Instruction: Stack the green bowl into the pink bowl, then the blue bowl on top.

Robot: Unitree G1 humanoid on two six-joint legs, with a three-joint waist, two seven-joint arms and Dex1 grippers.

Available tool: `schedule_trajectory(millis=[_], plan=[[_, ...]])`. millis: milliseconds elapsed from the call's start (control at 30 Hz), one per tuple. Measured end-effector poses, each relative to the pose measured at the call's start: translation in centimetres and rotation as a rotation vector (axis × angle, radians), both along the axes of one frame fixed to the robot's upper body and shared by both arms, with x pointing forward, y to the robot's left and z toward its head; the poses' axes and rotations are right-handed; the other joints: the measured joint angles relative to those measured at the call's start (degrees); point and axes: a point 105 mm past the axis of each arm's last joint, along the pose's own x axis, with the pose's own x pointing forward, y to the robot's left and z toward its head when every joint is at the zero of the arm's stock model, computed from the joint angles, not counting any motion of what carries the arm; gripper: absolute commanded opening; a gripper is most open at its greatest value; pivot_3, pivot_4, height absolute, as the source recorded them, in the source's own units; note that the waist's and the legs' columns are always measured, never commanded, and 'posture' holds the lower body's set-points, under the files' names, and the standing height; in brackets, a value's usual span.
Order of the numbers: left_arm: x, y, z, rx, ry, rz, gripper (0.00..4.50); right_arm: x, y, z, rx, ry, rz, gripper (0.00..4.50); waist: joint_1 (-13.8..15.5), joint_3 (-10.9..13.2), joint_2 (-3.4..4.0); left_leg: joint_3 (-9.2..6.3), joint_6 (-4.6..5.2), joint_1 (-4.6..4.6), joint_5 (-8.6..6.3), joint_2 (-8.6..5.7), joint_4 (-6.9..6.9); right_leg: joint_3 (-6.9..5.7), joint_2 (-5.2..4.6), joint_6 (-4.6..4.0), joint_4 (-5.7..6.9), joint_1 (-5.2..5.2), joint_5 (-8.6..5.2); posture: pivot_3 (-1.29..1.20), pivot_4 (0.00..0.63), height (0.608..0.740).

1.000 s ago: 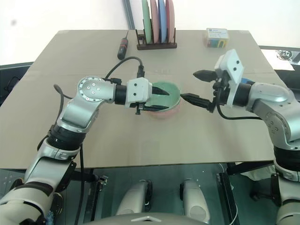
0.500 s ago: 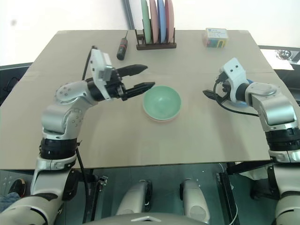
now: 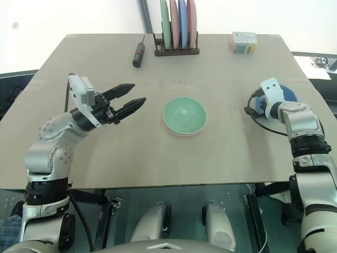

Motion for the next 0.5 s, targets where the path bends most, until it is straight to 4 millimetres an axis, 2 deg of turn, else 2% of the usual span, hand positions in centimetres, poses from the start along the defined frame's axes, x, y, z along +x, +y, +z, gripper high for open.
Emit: schedule_trajectory(millis=[200,233,300,333,400,500], plan=[[0.0,0.0,0.1,-0.007,-0.006,-0.002,3.35,0.1,0.3,0.3,-0.009,-0.015,0.029,0.95,-0.1,0.0,0.00,-0.01,0.00,0.02,0.00,0.00,0.00,-0.01,0.00,0.00,0.00,0.02,0.00,0.00,0.150,0.740],[0.0,0.0,0.1,-0.007,-0.006,-0.002,3.35,0.1,0.3,0.4,-0.009,-0.018,0.029,0.84,-0.1,0.0,0.00,-0.01,0.00,0.03,0.00,0.00,0.00,-0.01,0.00,0.00,0.00,0.03,0.00,0.00,0.150,0.740],[0.0,0.0,0.2,-0.008,-0.007,0.000,3.35,0.3,0.3,0.9,-0.008,-0.030,0.027,0.23,-0.1,0.0,-0.02,-0.01,0.00,0.11,0.00,0.00,0.01,-0.01,0.00,0.01,0.00,0.12,0.00,0.00,0.150,0.740],[0.0,0.0,0.1,-0.008,-0.007,0.002,3.35,0.3,0.3,1.1,-0.023,-0.043,0.030,0.09,-0.1,0.0,-0.01,-0.01,0.00,0.11,0.00,0.00,0.01,-0.01,0.00,0.01,0.01,0.11,0.00,0.00,0.150,0.740],[0.0,0.0,0.1,-0.009,-0.008,0.002,3.35,0.2,0.4,1.6,-0.044,-0.055,0.059,0.09,-0.1,0.0,-0.02,-0.02,0.00,0.11,0.00,0.01,0.01,-0.02,0.01,0.01,0.01,0.11,0.00,0.00,0.150,0.740],[0.0,0.1,0.1,-0.009,-0.009,0.005,3.35,-0.4,1.9,1.6,-0.054,-0.067,0.165,0.09,-0.1,0.0,0.01,-0.01,0.00,0.09,0.00,0.01,-0.02,0.00,0.01,0.01,0.00,0.08,0.00,0.00,0.150,0.740]])
